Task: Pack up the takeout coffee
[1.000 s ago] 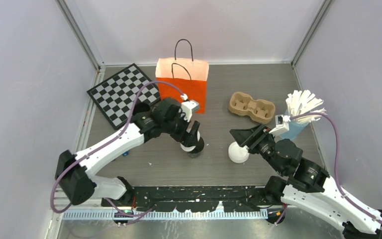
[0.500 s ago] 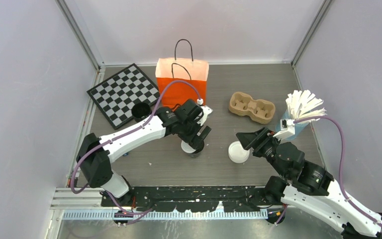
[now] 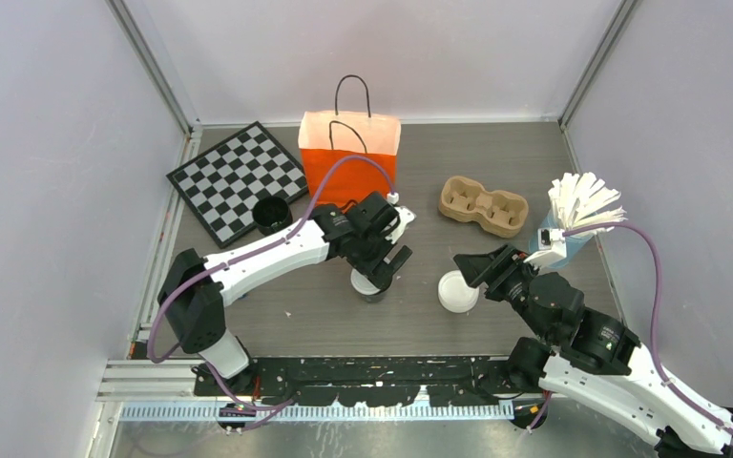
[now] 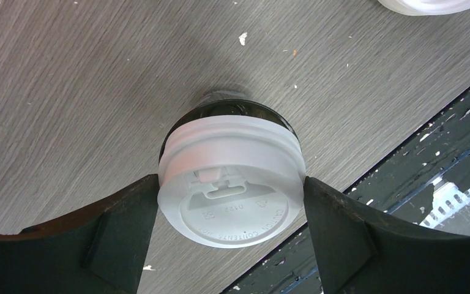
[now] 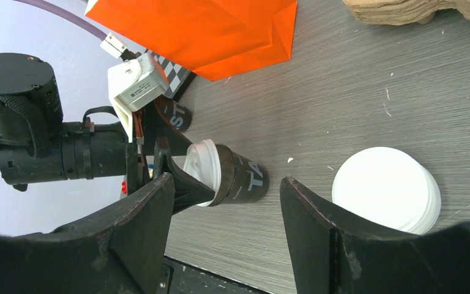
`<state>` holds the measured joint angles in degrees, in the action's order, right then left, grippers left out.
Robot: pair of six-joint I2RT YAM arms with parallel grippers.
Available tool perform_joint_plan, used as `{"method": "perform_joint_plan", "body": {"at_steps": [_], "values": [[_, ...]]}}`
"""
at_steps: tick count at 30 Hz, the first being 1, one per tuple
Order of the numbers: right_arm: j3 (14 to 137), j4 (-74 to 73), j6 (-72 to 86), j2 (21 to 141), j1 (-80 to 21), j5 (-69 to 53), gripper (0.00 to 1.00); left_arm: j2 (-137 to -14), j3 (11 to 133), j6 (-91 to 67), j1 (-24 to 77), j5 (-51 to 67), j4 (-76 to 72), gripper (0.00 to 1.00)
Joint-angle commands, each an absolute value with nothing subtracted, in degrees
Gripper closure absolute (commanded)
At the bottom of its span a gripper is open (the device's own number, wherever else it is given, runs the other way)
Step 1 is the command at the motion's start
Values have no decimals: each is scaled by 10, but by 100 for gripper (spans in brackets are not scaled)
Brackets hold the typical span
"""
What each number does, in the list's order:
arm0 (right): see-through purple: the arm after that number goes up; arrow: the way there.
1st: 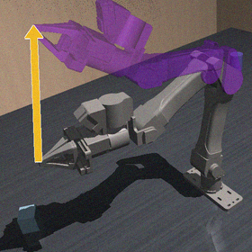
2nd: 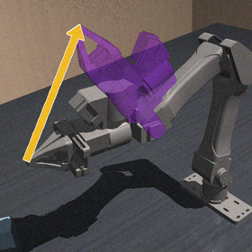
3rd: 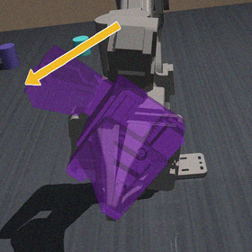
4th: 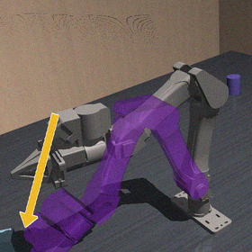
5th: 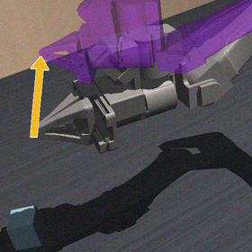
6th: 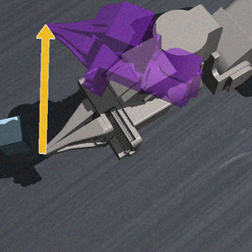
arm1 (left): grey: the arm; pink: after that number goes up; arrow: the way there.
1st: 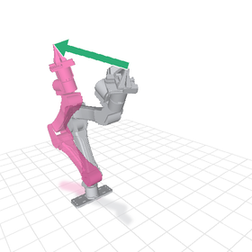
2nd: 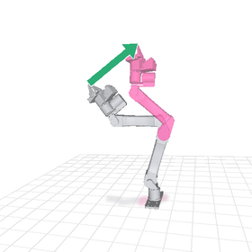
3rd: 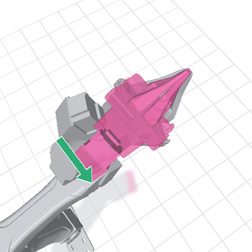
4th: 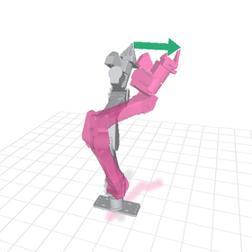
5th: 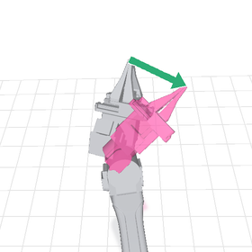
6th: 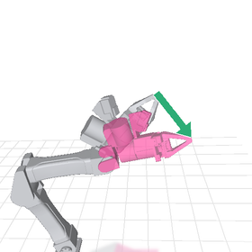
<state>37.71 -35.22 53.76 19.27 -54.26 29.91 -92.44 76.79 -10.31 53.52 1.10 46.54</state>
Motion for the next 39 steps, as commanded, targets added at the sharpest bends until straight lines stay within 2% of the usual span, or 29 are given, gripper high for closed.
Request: {"method": "perform_joint_plan", "body": {"at_steps": [1, 14, 16, 39], "values": [[392, -338, 529, 193, -545, 325, 31, -919, 792, -94, 540, 12, 466, 13], [390, -329, 528, 217, -545, 314, 31, -920, 798, -89, 542, 20, 474, 4], [390, -327, 527, 219, -544, 310, 31, -922, 800, -87, 542, 19, 474, 0], [392, -322, 522, 224, -544, 299, 31, -940, 814, -79, 542, 7, 488, 0]]}}
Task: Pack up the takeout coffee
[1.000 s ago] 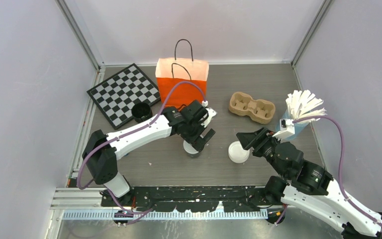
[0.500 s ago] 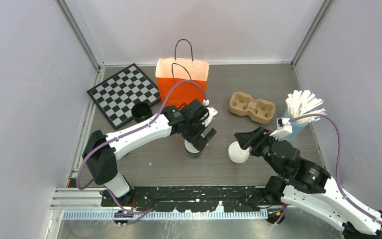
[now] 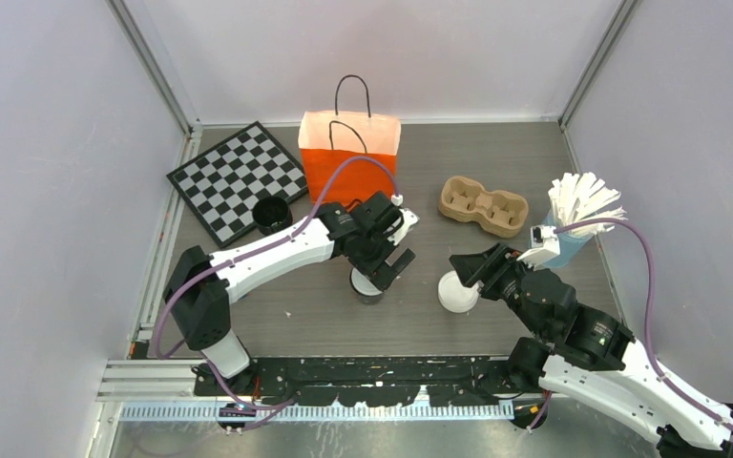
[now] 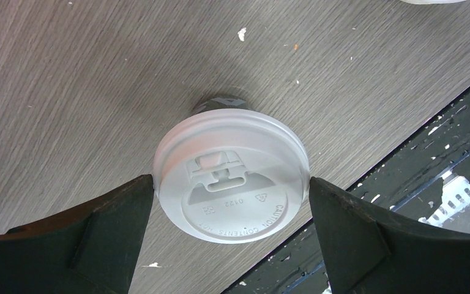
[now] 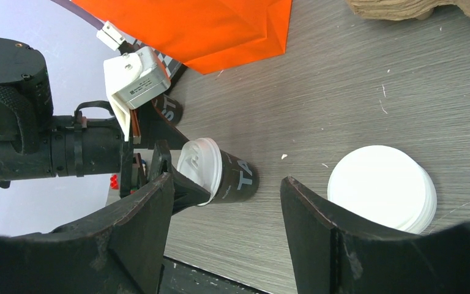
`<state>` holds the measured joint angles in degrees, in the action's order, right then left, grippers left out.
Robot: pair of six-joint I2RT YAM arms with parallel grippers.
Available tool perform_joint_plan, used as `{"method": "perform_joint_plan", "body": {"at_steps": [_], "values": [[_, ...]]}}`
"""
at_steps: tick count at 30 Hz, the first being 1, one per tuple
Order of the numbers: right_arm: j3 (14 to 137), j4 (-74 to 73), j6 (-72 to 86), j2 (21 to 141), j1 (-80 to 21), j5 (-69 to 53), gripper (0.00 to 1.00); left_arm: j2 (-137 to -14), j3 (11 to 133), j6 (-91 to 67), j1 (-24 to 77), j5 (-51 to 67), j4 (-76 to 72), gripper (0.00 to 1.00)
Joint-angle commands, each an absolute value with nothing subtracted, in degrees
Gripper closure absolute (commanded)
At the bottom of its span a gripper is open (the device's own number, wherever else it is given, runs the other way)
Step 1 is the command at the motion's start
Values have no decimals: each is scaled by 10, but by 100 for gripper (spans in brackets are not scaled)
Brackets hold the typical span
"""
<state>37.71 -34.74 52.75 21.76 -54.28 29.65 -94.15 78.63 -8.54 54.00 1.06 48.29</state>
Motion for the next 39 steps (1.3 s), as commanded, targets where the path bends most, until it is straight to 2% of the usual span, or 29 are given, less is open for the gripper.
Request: {"method": "perform_joint_plan", "body": {"at_steps": [1, 11, 27, 39], "values": [[393, -321, 521, 228, -545, 297, 31, -940, 814, -78, 542, 8, 488, 0], [394, -301, 514, 269, -544, 264, 31, -941, 826, -75, 542, 4, 510, 0], [395, -304, 511, 261, -545, 261, 31, -971, 873, -75, 543, -17, 561, 12], [400, -314, 507, 252, -545, 263, 31, -963, 900, -71, 543, -28, 619, 14]]}}
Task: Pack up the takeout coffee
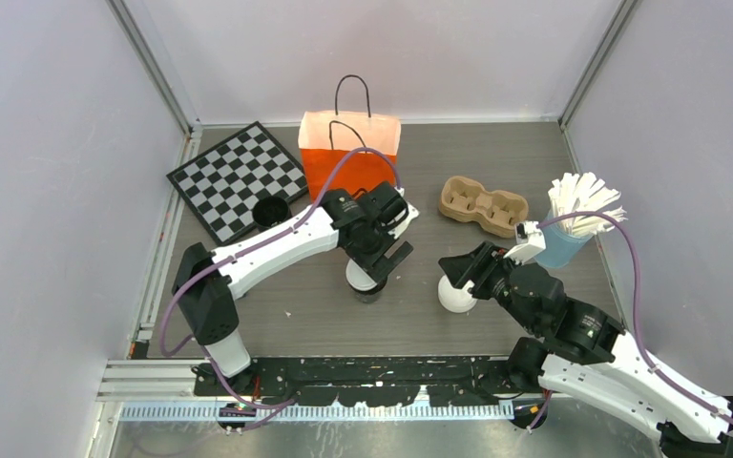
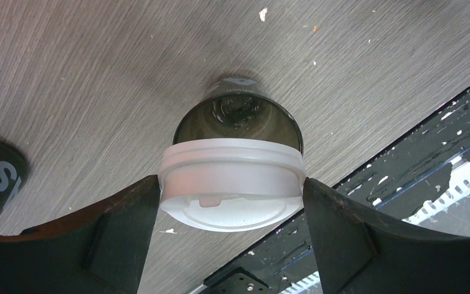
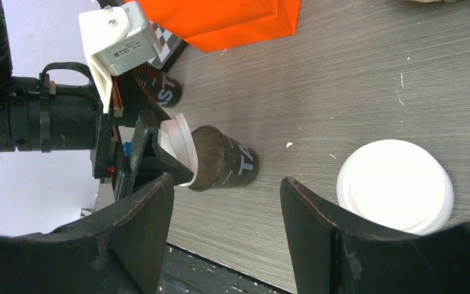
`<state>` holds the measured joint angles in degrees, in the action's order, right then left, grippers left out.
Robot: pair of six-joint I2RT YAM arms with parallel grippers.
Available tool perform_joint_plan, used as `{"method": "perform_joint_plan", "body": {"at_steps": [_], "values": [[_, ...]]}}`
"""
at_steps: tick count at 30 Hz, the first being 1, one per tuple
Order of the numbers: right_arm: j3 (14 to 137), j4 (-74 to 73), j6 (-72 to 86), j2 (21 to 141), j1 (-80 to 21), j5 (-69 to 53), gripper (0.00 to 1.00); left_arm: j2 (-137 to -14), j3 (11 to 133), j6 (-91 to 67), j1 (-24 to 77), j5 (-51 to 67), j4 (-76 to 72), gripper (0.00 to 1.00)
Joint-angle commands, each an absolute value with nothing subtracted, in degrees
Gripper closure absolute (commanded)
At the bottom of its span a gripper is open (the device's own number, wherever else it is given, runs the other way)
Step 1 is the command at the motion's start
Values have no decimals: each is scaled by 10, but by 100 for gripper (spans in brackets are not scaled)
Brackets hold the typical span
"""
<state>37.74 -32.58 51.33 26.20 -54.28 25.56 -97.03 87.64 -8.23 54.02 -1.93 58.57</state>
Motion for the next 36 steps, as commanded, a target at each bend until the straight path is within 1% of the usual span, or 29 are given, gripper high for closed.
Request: {"method": "perform_joint_plan", "body": {"at_steps": [1, 16, 26, 31, 32, 33, 36], "values": [[400, -314, 508, 250, -544, 264, 31, -963, 899, -71, 543, -29, 621, 14], [407, -330, 502, 237, -544, 274, 31, -1009, 916, -65, 543, -6, 616, 12], [408, -341, 498, 228, -544, 280, 31, -1030, 926, -62, 543, -9, 622, 7], [404, -341, 499, 227, -545, 281, 31, -1026, 926, -62, 543, 22, 613, 5], [404, -341, 499, 226, -545, 281, 31, -1025, 924, -62, 543, 20, 613, 4], [404, -341, 498, 226, -545, 281, 31, -1024, 923, -62, 543, 18, 614, 1], [403, -342, 498, 224, -544, 284, 32, -1024, 922, -61, 543, 16, 617, 0]]}}
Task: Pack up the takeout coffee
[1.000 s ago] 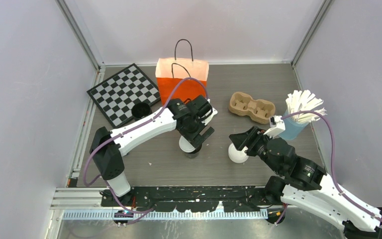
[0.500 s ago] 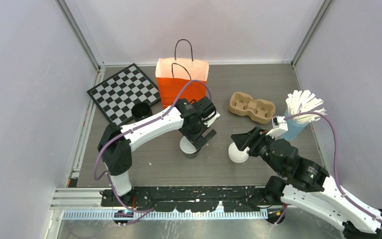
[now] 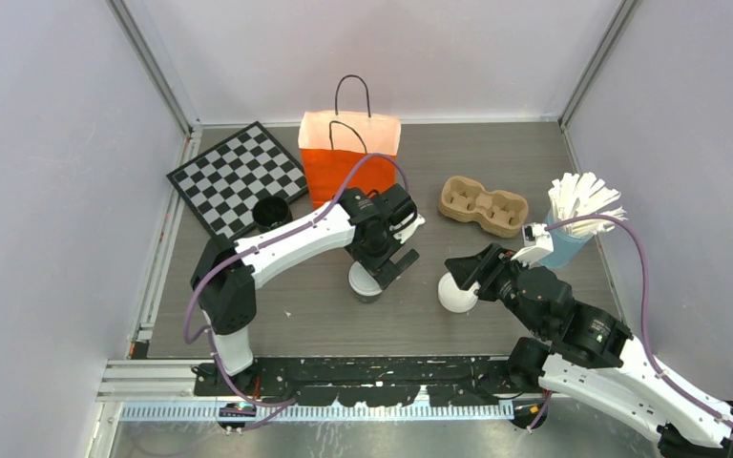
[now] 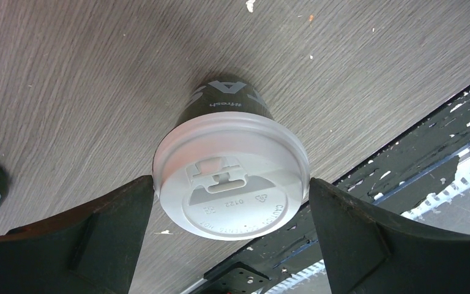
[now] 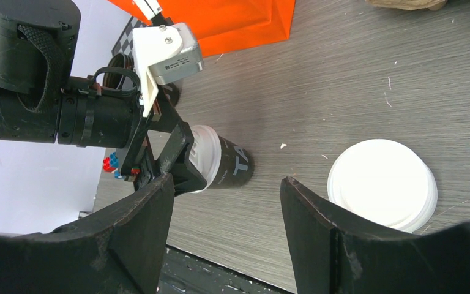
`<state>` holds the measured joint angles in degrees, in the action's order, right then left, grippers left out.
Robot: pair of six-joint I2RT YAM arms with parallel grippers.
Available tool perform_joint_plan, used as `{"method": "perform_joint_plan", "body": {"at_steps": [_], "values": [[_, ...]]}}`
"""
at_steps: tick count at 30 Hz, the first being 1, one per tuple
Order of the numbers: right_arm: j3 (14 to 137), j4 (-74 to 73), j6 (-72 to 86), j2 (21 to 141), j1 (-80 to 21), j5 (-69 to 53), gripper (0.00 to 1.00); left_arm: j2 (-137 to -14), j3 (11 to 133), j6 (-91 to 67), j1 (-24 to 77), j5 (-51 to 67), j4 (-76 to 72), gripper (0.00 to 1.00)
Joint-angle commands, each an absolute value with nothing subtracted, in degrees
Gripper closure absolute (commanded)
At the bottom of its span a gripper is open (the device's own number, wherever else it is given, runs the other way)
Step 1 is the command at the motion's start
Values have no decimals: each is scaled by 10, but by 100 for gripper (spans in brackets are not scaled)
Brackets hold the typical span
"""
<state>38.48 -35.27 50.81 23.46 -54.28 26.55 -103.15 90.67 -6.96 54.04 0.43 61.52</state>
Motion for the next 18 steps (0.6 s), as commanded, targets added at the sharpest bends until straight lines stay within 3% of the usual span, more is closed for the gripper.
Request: {"method": "perform_joint_plan", "body": {"at_steps": [1, 18], "values": [[402, -342, 498, 224, -544, 285, 32, -1022, 922, -61, 543, 14, 617, 0], [404, -339, 496, 230, -545, 270, 31, -1013, 942, -62, 543, -23, 637, 0]]}}
